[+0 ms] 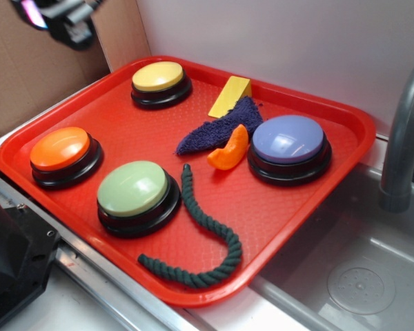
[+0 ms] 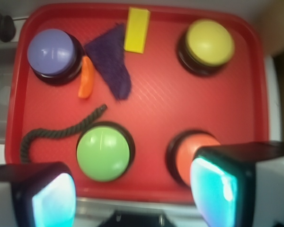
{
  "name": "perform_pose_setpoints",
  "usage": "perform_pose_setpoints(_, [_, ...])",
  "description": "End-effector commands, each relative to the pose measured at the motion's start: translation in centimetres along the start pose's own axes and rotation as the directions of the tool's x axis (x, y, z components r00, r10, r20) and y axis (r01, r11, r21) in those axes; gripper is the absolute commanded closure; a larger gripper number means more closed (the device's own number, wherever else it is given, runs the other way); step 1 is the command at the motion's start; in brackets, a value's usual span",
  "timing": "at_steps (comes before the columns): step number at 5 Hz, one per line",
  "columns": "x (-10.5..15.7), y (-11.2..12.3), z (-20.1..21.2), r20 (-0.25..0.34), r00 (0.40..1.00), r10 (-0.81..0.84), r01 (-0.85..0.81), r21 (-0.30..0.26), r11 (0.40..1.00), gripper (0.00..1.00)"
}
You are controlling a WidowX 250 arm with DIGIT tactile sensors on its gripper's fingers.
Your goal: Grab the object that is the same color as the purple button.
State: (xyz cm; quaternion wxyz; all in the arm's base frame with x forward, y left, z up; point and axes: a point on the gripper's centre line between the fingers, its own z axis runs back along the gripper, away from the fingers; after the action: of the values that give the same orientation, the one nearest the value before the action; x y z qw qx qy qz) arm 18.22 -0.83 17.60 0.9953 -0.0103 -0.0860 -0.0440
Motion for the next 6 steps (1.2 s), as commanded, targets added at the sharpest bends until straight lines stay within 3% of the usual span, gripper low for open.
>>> perform_pose_setpoints(1, [6.1, 1.4, -7.6, 0.052, 0.997, -0.048, 0.046, 0.054, 0.997, 0.00])
perform_pose_setpoints(2, [7.1, 0.7, -10.7, 0.044, 0.995, -0.088, 0.084, 0.079, 0.993, 0.00])
perform_pose_setpoints(3, [7.3, -0.3, -13.4, 0.030, 0.983, -0.183, 0.181, 0.053, 0.982, 0.00])
perform_pose_setpoints(5, [7.5, -0.3, -16.4, -0.044, 0.967, -0.253, 0.256, 0.117, 0.959, 0.00])
perform_pose_setpoints(6, [6.9, -0.8, -16.7, -0.054, 0.961, -0.271, 0.271, -0.004, 0.963, 0.00])
